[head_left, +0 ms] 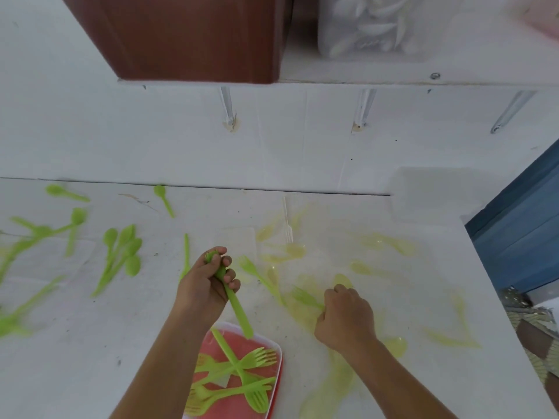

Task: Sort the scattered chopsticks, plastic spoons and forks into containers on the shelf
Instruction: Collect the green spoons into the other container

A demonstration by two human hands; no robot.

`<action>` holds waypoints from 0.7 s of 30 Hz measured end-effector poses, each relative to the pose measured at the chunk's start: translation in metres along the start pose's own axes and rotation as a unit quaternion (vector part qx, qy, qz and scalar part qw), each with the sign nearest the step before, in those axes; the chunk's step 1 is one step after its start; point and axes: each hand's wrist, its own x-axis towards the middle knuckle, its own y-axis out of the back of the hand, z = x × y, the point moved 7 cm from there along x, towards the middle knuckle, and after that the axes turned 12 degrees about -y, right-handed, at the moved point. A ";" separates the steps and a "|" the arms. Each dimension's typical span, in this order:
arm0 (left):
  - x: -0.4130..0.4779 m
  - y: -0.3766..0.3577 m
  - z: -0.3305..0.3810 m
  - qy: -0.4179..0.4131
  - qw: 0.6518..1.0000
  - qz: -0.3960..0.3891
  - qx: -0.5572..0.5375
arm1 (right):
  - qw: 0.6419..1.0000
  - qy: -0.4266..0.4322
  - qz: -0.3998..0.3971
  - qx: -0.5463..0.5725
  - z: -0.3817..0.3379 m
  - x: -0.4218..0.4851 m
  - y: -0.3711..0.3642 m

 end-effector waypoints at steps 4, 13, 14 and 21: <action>-0.005 0.013 0.022 -0.007 1.000 -0.028 0.010 | 0.981 -0.062 0.034 0.180 0.015 -0.008 0.033; -0.045 0.059 0.062 0.029 0.994 -0.102 0.001 | 0.856 -0.031 -0.112 0.503 -0.162 -0.109 0.060; -0.050 0.068 0.068 0.037 0.994 -0.099 -0.013 | 0.865 -0.033 -0.106 0.489 -0.183 -0.121 0.052; -0.049 0.133 0.101 0.067 0.995 -0.074 -0.013 | 0.899 0.036 0.027 0.436 -0.276 -0.162 0.029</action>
